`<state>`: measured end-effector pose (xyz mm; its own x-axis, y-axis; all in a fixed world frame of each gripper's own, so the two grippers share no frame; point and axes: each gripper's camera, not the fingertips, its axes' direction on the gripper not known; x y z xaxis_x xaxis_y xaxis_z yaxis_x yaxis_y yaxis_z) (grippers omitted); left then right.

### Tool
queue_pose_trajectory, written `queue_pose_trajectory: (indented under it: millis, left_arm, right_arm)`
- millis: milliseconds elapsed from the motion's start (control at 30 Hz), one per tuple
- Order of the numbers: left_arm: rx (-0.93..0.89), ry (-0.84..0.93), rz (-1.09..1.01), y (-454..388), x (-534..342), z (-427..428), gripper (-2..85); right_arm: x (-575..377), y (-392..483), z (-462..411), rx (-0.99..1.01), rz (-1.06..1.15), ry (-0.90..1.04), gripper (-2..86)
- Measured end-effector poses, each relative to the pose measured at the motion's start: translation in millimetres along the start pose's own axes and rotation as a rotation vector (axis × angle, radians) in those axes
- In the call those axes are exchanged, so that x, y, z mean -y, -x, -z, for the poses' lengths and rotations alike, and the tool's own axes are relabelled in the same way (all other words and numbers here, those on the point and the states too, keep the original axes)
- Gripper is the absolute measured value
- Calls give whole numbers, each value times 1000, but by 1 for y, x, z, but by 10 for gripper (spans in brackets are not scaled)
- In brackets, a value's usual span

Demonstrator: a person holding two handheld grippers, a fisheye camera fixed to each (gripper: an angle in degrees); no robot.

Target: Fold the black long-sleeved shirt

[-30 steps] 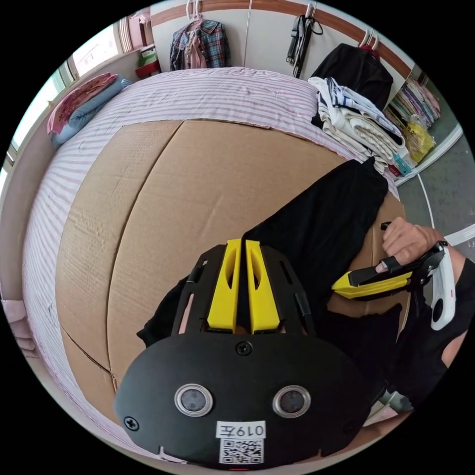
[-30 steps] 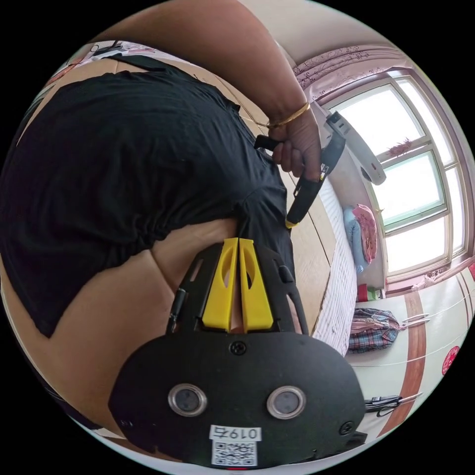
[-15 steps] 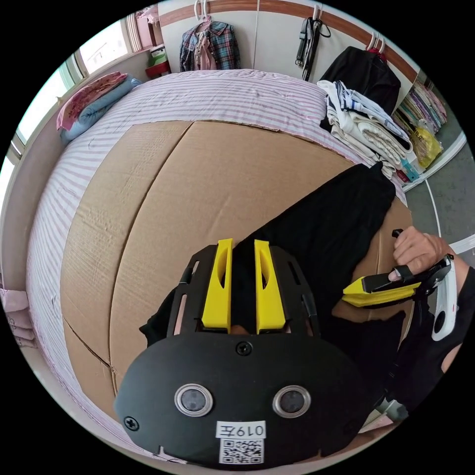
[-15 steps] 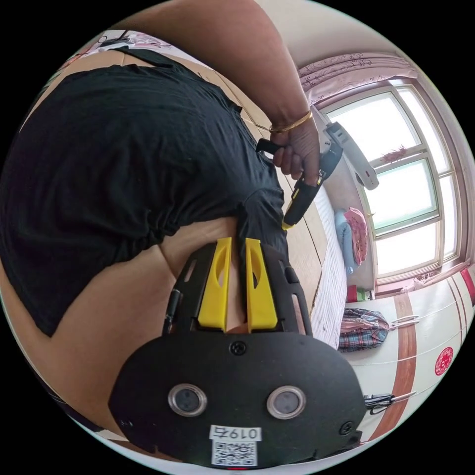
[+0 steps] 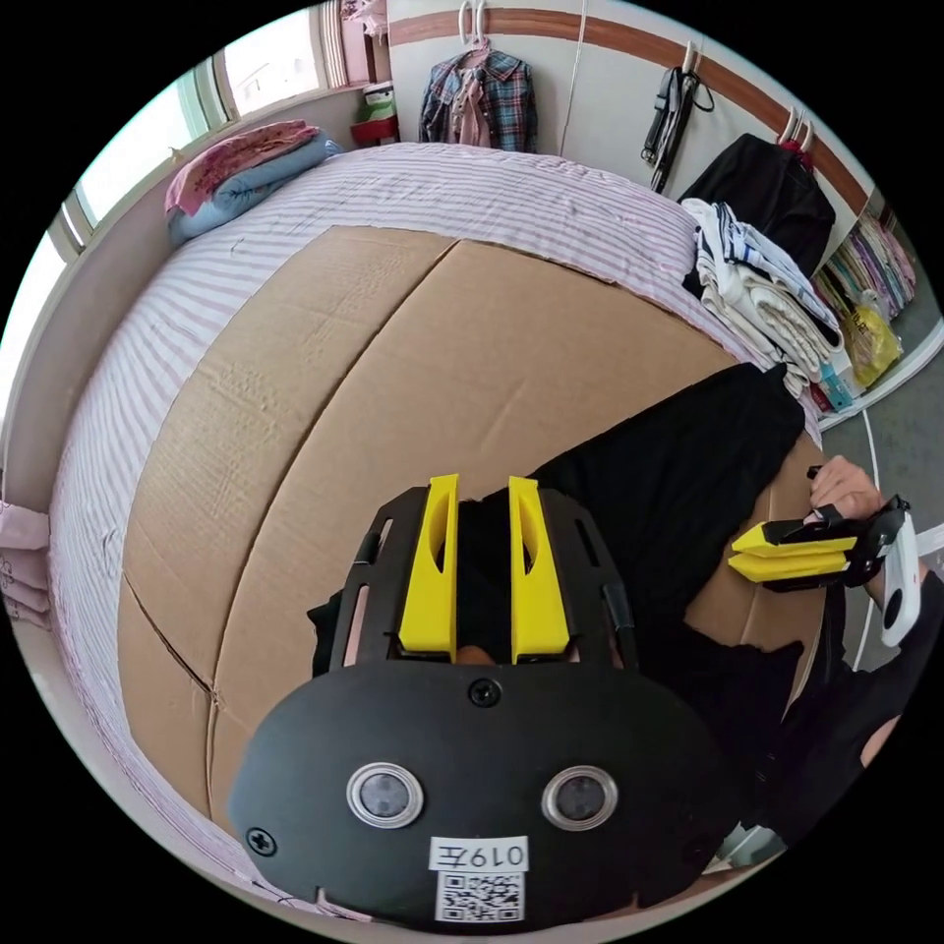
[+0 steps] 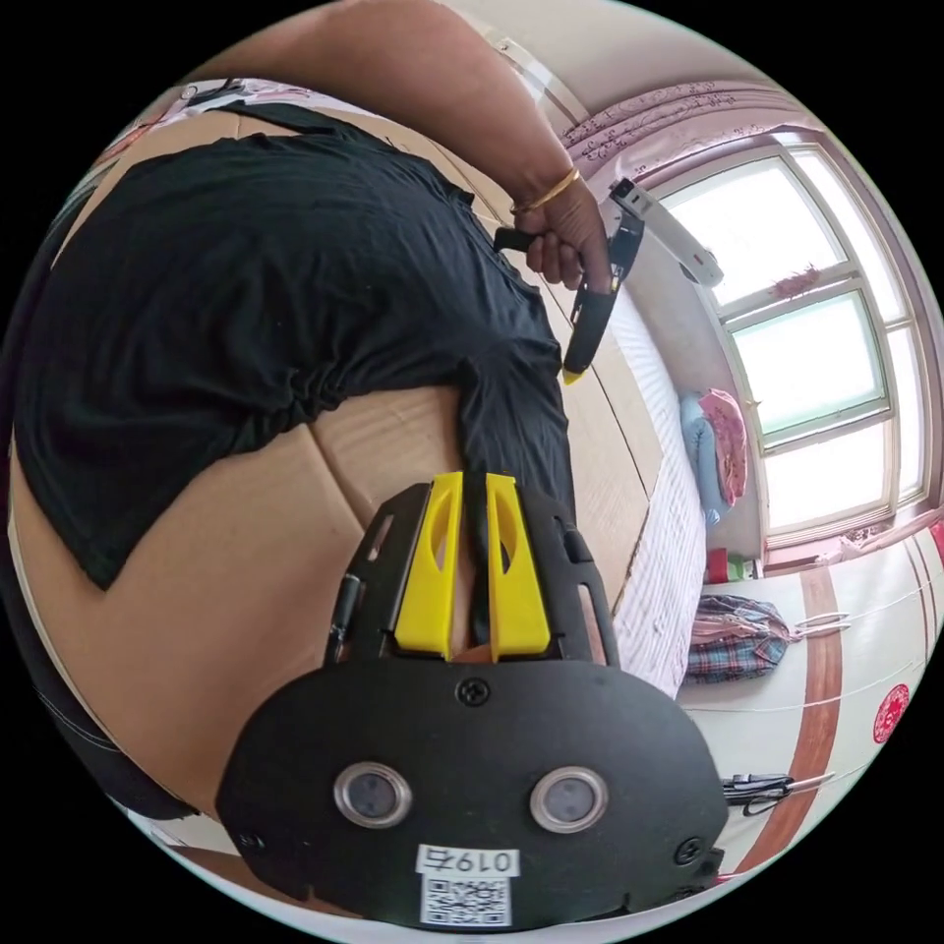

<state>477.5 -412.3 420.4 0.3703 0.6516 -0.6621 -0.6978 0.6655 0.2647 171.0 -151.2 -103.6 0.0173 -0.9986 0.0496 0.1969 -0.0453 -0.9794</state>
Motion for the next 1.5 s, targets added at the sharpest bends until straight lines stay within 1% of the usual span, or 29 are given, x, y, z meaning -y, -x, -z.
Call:
queue_pose_trajectory:
  millis: [167,467,633,700,767,800,833,867,900,933,967,1000,1033,1067,1100,1133,1200,1233,1267,1300,1333,1400,1500]
  left_arm:
    - [52,38,-1,-2,-25,-1,57]
    - [132,22,23,2,-85,19,36]
    - [128,-15,29,6,-125,38,34]
    - [125,-66,47,13,-148,57,45]
    - [112,-127,74,19,-169,78,54]
    - [96,-172,95,21,-186,94,57]
    - [89,-198,103,22,-196,103,59]
    - [68,-260,112,21,-221,122,59]
    - [53,-322,128,19,-253,140,59]
    - [51,-345,140,19,-270,149,58]
    - [52,-381,170,18,-309,163,56]
    - [55,-402,221,19,-353,176,53]
    - [59,-402,249,19,-377,182,51]
    - [68,-408,279,16,-427,194,48]
    - [90,-420,314,12,-479,205,47]
    - [110,-420,347,11,-505,210,46]
    - [188,-328,478,10,-600,218,49]
    - [206,-309,522,12,-624,220,51]
    - [217,-282,624,17,-671,225,55]
    - [182,-290,704,23,-713,231,60]
    - [153,-304,749,28,-734,235,62]
    - [33,-367,903,46,-803,244,69]
    - [2,-377,988,63,-844,249,74]
  right_arm:
    - [-5,1,-8,-30,27,31,-2]
    - [-24,-9,2,-15,27,26,-8]
    - [-30,-17,4,-24,2,13,4]
    - [-36,-23,8,-23,-30,5,35]
    - [-48,-39,19,20,-127,-21,71]
    - [-52,-44,24,35,-162,-35,73]
    - [-62,-53,34,68,-244,-78,70]
    - [-73,-65,45,125,-363,-142,60]
    - [-80,-71,50,166,-426,-179,49]
    - [-92,-82,55,251,-540,-233,26]
    - [-101,-93,55,322,-667,-251,21]
    - [-105,-97,55,360,-721,-262,18]
    - [-111,-104,51,444,-814,-286,23]
    - [-110,-109,42,509,-896,-258,30]
    - [-109,-110,37,531,-924,-243,34]
    - [-105,-114,28,568,-978,-217,43]
    - [-97,-118,15,593,-1038,-171,56]
    - [-93,-121,8,599,-1077,-145,64]
    - [-90,-123,2,620,-1109,-124,70]
    - [-88,-125,0,633,-1118,-120,73]
    - [-83,-126,-2,636,-1120,-107,75]
    - [-74,-127,-3,596,-1112,-60,76]
    - [-61,-123,-5,563,-1097,3,77]
